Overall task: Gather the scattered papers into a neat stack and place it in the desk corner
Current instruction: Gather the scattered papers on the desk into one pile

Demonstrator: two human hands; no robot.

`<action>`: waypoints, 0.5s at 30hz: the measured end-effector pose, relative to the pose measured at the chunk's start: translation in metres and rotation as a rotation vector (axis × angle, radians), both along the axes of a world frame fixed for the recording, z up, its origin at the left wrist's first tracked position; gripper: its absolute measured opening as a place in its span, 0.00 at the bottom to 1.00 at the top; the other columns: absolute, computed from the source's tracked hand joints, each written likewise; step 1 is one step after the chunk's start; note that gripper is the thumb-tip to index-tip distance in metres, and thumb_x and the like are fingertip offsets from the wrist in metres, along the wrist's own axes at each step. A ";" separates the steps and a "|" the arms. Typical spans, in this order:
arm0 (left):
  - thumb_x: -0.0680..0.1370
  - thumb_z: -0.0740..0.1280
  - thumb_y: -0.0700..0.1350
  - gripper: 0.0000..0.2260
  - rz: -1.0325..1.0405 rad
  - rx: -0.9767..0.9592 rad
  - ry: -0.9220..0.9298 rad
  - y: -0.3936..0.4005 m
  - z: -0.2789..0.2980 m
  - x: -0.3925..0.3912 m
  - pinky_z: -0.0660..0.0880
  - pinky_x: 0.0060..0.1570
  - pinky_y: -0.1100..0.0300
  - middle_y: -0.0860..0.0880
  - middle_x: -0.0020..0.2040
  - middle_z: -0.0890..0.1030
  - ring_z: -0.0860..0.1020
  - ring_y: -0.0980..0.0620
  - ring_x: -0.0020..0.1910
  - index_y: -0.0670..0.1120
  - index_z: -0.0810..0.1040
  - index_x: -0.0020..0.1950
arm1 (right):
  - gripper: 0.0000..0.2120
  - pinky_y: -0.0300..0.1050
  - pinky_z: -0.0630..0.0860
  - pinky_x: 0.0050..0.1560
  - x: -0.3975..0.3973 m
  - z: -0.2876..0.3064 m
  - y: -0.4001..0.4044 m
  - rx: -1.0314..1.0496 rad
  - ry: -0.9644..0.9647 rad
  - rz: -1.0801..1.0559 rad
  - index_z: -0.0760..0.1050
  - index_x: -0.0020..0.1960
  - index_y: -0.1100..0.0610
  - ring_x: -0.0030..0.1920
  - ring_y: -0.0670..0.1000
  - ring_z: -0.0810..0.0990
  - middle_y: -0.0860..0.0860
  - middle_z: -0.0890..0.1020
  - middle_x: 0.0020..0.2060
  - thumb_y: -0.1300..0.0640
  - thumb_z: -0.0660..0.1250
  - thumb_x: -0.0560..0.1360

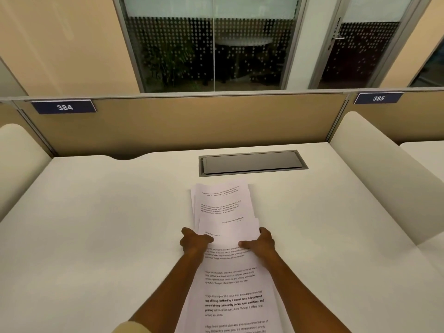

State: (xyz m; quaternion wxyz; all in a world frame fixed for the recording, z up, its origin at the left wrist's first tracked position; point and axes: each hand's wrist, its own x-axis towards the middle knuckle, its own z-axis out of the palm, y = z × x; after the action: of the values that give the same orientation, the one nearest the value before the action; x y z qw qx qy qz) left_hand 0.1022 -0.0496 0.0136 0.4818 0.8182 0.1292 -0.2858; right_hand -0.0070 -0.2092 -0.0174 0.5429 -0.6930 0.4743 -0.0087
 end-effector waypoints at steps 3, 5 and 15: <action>0.67 0.78 0.39 0.34 -0.005 -0.060 0.035 0.000 0.000 0.004 0.77 0.50 0.50 0.36 0.66 0.70 0.76 0.37 0.59 0.40 0.62 0.67 | 0.30 0.42 0.77 0.49 0.000 0.005 -0.002 -0.020 -0.063 0.023 0.76 0.61 0.59 0.49 0.52 0.79 0.55 0.83 0.56 0.57 0.82 0.62; 0.66 0.79 0.39 0.39 -0.001 -0.089 0.057 0.002 0.001 0.008 0.77 0.57 0.47 0.36 0.69 0.67 0.74 0.37 0.62 0.41 0.61 0.71 | 0.29 0.44 0.79 0.51 0.002 0.011 -0.005 -0.035 -0.109 0.042 0.77 0.60 0.58 0.50 0.53 0.81 0.54 0.83 0.54 0.56 0.82 0.62; 0.64 0.79 0.34 0.21 -0.035 -0.483 0.090 0.008 0.032 0.037 0.81 0.39 0.52 0.37 0.55 0.82 0.82 0.42 0.45 0.39 0.79 0.55 | 0.29 0.55 0.82 0.53 0.016 0.061 -0.027 -0.038 -0.329 0.131 0.76 0.59 0.55 0.52 0.56 0.84 0.53 0.84 0.52 0.52 0.82 0.61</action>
State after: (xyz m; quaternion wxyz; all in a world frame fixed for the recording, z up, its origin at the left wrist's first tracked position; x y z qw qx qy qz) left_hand 0.1395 -0.0415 0.0459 0.6521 0.6680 0.0644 -0.3528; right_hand 0.0091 -0.2358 0.0439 0.5993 -0.7217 0.3329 -0.0955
